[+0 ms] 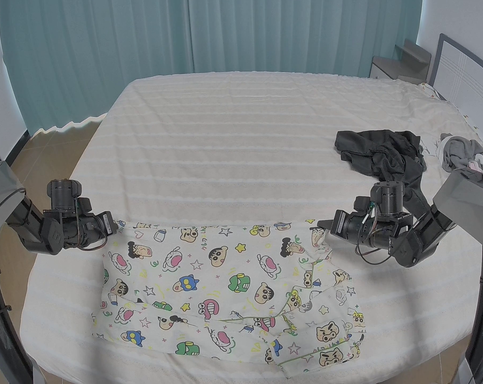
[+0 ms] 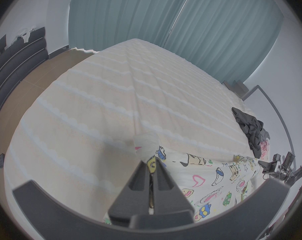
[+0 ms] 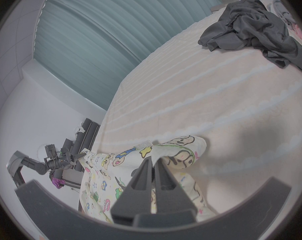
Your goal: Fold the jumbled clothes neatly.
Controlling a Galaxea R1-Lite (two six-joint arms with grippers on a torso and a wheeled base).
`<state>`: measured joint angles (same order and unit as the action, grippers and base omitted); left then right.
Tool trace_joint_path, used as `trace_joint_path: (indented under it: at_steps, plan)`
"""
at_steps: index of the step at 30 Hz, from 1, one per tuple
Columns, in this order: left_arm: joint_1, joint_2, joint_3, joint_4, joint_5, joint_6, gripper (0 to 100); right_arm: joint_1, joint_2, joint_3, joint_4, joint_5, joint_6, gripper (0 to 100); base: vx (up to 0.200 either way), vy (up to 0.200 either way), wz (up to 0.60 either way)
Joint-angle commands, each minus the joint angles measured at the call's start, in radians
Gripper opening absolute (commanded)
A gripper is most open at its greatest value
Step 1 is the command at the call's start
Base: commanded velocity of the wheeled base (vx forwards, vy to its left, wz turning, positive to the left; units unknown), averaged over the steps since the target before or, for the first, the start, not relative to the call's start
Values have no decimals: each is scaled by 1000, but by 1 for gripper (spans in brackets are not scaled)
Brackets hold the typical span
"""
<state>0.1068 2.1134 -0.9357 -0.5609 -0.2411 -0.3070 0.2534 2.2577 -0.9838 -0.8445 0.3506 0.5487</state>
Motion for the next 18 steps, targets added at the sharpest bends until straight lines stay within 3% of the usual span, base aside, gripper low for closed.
trace_joint_path:
  at_steps: [1, 18]
  plan:
    - [1, -59, 77, -2, -1, 26, 0, 1, -90, 143, -58, 13, -49, 0, 0, 0, 0]
    - [21, -147, 350, -137, -3, 77, 0, 10, -113, 568, -450, 21, -131, 0, 0, 0, 0]
